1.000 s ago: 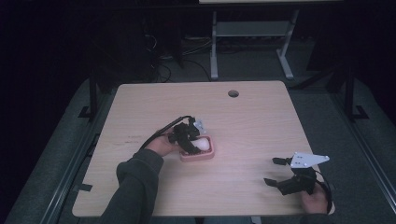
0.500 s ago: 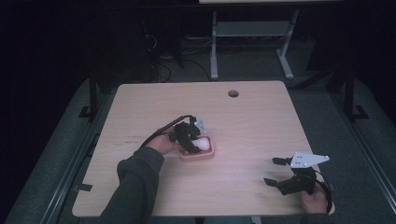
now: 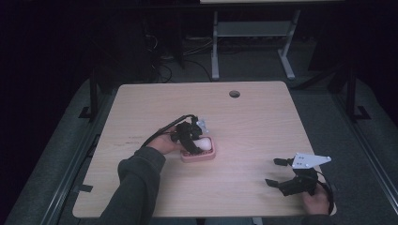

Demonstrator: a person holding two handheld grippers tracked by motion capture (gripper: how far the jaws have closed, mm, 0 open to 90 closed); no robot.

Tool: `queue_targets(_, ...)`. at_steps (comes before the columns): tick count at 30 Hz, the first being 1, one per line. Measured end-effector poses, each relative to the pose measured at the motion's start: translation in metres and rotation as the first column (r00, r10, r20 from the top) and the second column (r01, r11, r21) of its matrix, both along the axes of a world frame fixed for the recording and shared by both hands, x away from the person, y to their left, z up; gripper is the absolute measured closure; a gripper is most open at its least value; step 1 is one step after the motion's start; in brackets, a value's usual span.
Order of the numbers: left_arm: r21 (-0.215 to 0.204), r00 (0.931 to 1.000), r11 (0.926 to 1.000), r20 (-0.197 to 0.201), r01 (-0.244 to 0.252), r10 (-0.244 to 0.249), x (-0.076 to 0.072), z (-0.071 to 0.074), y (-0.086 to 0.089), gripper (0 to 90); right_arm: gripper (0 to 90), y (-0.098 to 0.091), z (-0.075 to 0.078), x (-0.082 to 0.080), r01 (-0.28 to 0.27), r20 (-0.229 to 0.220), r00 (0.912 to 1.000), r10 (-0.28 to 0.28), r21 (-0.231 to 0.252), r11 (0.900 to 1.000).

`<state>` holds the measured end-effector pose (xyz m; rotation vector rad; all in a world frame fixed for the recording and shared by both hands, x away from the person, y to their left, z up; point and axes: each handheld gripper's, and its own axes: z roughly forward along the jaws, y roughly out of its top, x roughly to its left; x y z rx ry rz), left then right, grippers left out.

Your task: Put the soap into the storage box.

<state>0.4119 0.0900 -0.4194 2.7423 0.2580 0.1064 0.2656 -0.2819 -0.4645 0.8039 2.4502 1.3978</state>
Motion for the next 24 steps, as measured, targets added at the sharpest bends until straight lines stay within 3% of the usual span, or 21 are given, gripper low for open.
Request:
queue_targets(19,-0.084,0.9991,0.9958,0.017,-0.037,0.039,-0.012,0.017,0.021,36.9,13.5,0.001,0.001,0.0,0.006,0.002,1.0,-0.006,-0.005,1.0)
queue_targets(24,-0.084,0.9989,0.996,0.034,-0.03,0.033,-0.016,0.023,0.024,36.6,13.5,0.001,0.001,0.0,0.006,0.005,1.0,-0.006,-0.007,1.0)
